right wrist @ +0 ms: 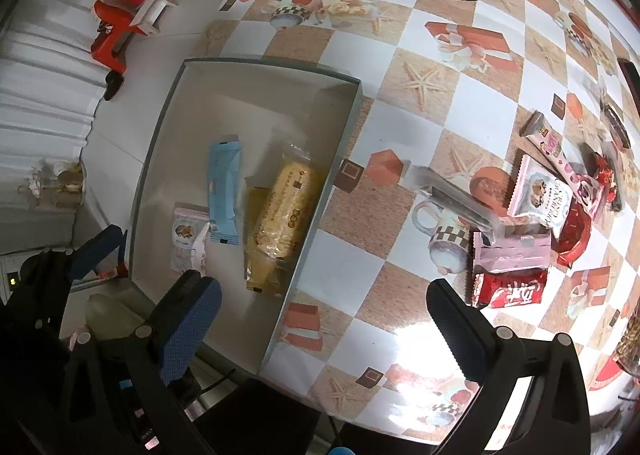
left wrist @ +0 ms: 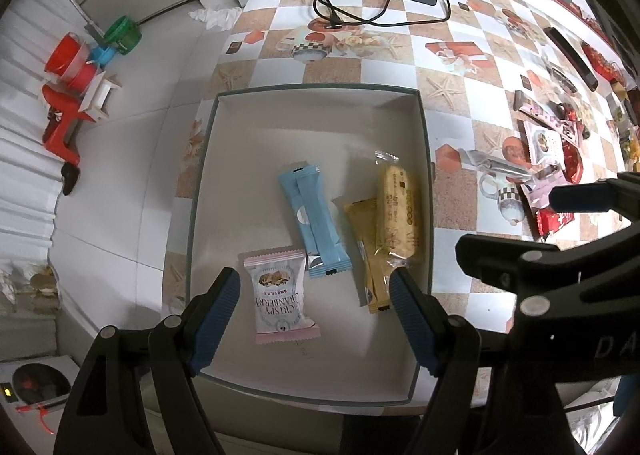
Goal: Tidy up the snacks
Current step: 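Withdraw both tools from the tray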
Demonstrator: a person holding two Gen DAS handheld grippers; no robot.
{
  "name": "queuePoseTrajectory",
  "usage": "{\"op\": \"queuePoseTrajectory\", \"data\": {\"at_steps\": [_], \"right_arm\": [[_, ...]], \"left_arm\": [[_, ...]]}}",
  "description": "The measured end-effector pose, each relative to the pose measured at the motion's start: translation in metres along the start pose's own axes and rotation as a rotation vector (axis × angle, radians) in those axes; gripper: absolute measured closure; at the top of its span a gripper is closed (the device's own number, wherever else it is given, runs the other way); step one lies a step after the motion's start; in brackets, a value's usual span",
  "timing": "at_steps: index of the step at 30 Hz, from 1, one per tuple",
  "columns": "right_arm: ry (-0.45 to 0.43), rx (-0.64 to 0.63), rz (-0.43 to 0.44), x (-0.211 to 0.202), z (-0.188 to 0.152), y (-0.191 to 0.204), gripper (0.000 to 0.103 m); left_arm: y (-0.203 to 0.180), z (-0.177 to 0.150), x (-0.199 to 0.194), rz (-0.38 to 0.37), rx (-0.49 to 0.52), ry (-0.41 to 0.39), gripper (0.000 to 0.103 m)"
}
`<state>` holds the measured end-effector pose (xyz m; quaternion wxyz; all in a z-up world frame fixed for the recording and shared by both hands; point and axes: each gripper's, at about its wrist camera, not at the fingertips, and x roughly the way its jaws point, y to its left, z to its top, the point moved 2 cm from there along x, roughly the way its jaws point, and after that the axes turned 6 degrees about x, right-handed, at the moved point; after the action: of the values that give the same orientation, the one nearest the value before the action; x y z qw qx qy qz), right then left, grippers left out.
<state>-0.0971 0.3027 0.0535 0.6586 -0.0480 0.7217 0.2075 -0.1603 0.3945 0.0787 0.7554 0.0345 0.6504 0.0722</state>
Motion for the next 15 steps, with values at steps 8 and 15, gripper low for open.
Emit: {"op": "queuePoseTrajectory", "data": {"at_steps": [8,15], "right_arm": [[0.003,0.005,0.0,-0.0003,-0.0013,-0.0028,0.0],[0.002,0.007,0.002,-0.0002,-0.0015,-0.0044,0.0]], "left_arm": [[-0.0025,-0.0004,0.0007,0.0,0.011,0.001,0.023],[-0.0036,0.0001,0.0005,-0.001,0.011,0.001,0.023]]}}
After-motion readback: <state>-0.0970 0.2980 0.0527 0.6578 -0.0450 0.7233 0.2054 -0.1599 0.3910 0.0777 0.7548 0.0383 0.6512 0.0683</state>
